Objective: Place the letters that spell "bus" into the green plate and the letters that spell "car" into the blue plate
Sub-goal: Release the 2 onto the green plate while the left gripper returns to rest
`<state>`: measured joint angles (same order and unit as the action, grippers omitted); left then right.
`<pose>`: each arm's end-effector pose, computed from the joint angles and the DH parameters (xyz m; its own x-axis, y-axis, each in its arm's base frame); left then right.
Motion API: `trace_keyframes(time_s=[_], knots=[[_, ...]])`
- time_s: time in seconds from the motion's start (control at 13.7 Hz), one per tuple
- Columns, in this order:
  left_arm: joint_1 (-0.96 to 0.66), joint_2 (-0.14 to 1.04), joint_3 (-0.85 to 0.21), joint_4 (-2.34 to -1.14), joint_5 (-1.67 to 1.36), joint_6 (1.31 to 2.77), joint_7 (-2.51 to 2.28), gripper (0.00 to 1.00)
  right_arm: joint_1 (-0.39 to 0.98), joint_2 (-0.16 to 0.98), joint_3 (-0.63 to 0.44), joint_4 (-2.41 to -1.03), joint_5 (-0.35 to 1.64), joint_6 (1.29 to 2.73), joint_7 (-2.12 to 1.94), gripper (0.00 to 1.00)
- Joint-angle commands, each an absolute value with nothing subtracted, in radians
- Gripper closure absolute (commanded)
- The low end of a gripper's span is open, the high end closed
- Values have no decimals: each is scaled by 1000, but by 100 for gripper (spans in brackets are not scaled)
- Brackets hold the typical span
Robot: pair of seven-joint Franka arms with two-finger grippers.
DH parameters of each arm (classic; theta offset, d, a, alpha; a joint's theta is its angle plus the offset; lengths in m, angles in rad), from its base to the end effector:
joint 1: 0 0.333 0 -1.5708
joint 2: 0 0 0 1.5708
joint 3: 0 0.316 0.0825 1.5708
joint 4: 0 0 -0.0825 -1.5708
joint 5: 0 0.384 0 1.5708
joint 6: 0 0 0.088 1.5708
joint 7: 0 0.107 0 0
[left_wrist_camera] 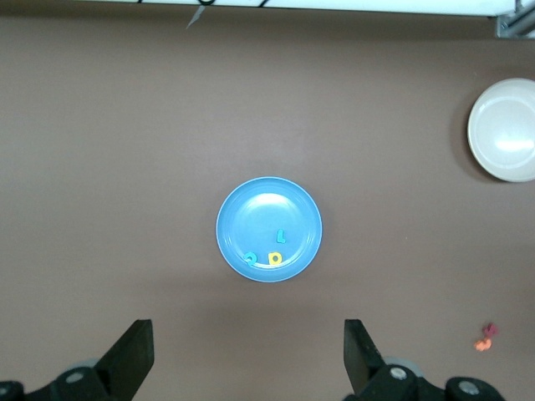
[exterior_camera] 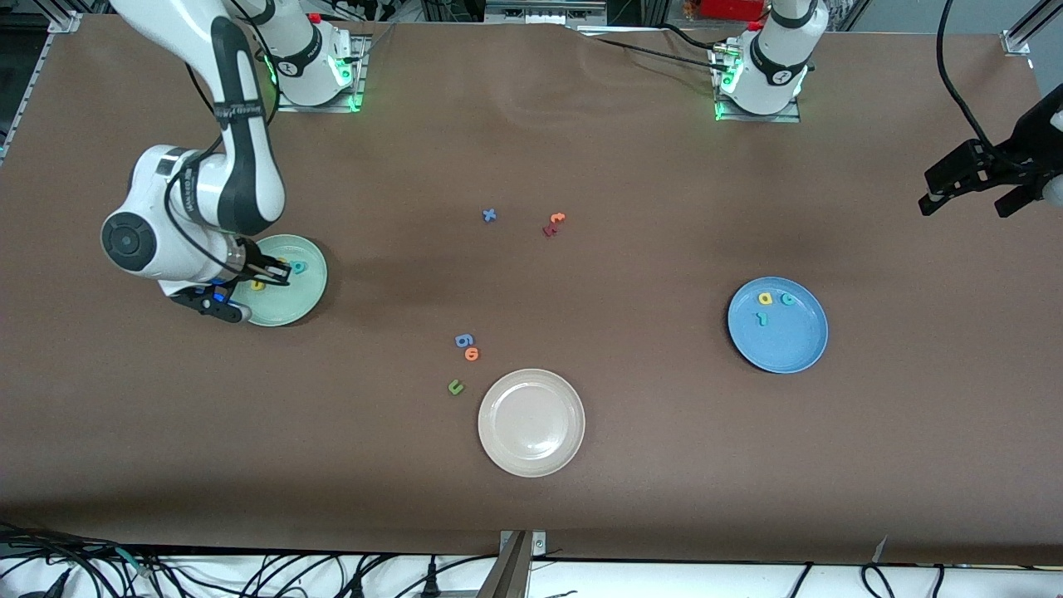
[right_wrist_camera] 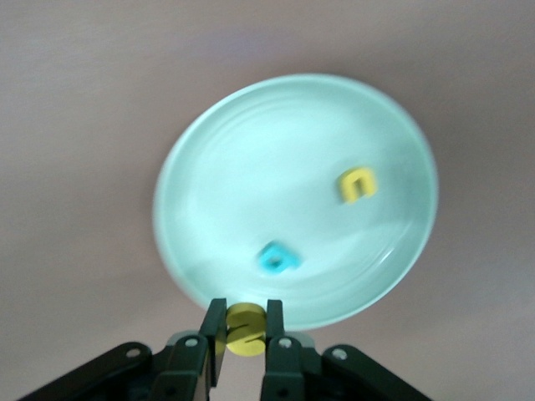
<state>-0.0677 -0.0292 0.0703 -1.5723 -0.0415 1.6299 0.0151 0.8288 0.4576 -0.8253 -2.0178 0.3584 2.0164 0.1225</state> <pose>0.5518 -0.0022 0.6455 0.9961 -0.0099 0.0872 -0.0136 -0.9990 0.0422 0.5627 0.0322 0.2686 0.9120 -0.3169 -0.2604 -0.3015 -0.9484 0.0982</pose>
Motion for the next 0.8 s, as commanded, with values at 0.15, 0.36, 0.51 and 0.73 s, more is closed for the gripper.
trace_keyframes(time_s=[0.15, 0.36, 0.51, 0.73], knots=[[-72, -66, 84, -1623, -41, 1631, 84, 0, 778, 571, -818, -2011, 383, 2114, -6, 98], [-77, -77, 84, -1624, -23, 1592, 86, 0, 735, 591, -767, -2011, 436, 2138, -24, 98], [-77, -78, 83, -1624, 0, 1589, 90, 0, 727, 595, -756, -2011, 443, 2138, -25, 89], [-72, -75, 83, -1624, 2, 1572, 92, 0, 726, 594, -756, -2008, 443, 2138, -25, 15]])
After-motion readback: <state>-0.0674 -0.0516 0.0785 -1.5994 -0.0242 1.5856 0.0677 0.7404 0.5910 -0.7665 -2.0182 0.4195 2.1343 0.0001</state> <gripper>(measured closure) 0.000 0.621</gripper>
